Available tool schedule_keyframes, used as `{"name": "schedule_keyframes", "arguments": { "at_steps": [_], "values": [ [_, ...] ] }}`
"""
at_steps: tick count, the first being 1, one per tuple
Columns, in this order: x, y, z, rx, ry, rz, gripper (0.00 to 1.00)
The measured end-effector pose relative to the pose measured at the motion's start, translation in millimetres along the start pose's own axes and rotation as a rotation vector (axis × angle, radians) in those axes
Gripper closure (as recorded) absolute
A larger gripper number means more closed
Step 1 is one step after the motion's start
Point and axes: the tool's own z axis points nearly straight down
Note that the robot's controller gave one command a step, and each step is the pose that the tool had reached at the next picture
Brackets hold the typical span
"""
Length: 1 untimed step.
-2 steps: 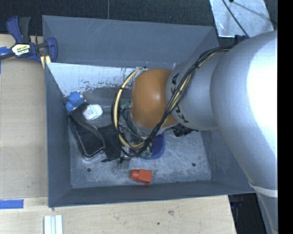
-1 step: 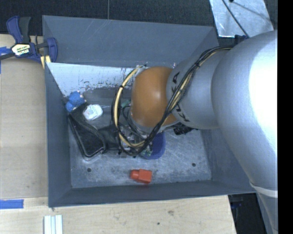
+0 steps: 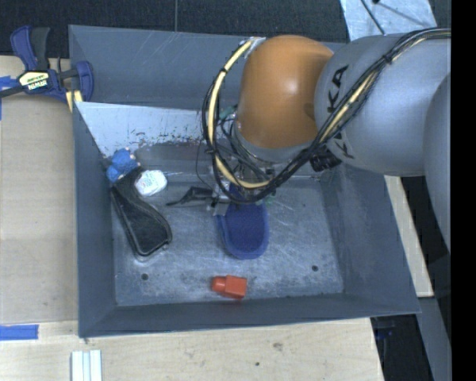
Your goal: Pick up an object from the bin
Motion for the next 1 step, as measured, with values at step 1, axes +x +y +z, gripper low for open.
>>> {"name": "schedule_keyframes", "arguments": {
  "at_steps": [1],
  "values": [
    [-10.0, -4.7, -58.6, 0.001, 0.001, -0.025, 1.0]
  ]
}}
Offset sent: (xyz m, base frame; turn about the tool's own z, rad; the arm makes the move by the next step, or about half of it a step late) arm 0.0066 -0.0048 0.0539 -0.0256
